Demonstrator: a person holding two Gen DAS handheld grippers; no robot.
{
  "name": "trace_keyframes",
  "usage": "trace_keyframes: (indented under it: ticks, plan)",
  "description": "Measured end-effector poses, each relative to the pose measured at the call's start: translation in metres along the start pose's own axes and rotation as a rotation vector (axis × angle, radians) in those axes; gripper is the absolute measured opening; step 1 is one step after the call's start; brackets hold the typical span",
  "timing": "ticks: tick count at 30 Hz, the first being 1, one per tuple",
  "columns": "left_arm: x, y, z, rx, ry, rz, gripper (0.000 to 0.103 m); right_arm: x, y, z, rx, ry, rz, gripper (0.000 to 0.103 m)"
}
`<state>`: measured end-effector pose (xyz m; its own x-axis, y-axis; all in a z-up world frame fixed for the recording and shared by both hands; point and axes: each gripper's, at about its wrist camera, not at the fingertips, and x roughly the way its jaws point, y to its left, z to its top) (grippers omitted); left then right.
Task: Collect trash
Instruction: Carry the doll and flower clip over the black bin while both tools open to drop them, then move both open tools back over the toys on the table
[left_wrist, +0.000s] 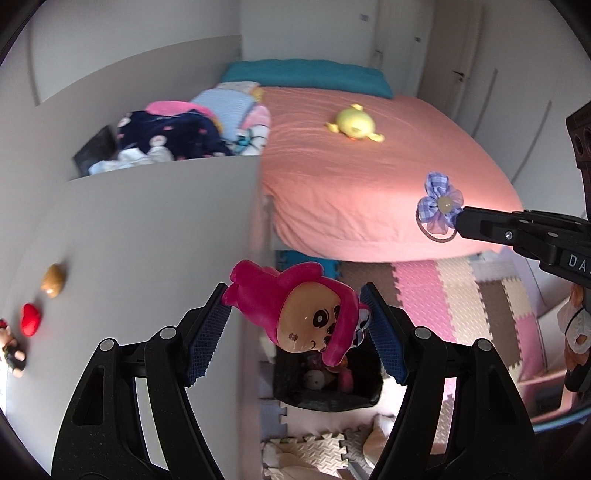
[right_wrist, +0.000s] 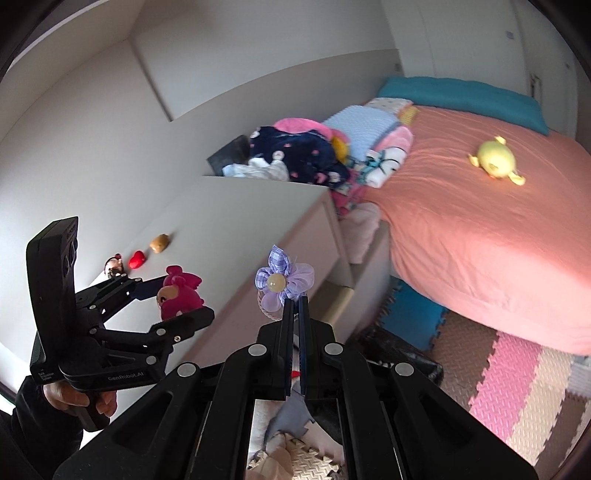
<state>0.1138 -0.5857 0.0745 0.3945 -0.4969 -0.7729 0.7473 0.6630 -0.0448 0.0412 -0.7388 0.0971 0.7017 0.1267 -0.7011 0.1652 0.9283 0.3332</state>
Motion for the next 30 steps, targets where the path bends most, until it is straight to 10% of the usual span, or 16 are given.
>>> trace_keyframes:
  ticks: [5,9,30]
  plan:
    - [0.031,-0.041,-0.002,0.094,0.089,-0.070,0.071,-0.002,-0.032,-0.017,0.092,0.061,-0.007,0.004]
    - [0.052,-0.062,-0.008,0.176,0.156,0.026,0.097,-0.006,-0.056,-0.026,0.209,0.053,-0.106,0.087]
    - [0.046,-0.015,-0.015,0.048,0.168,0.018,0.097,-0.012,-0.055,-0.024,0.237,0.005,-0.091,0.087]
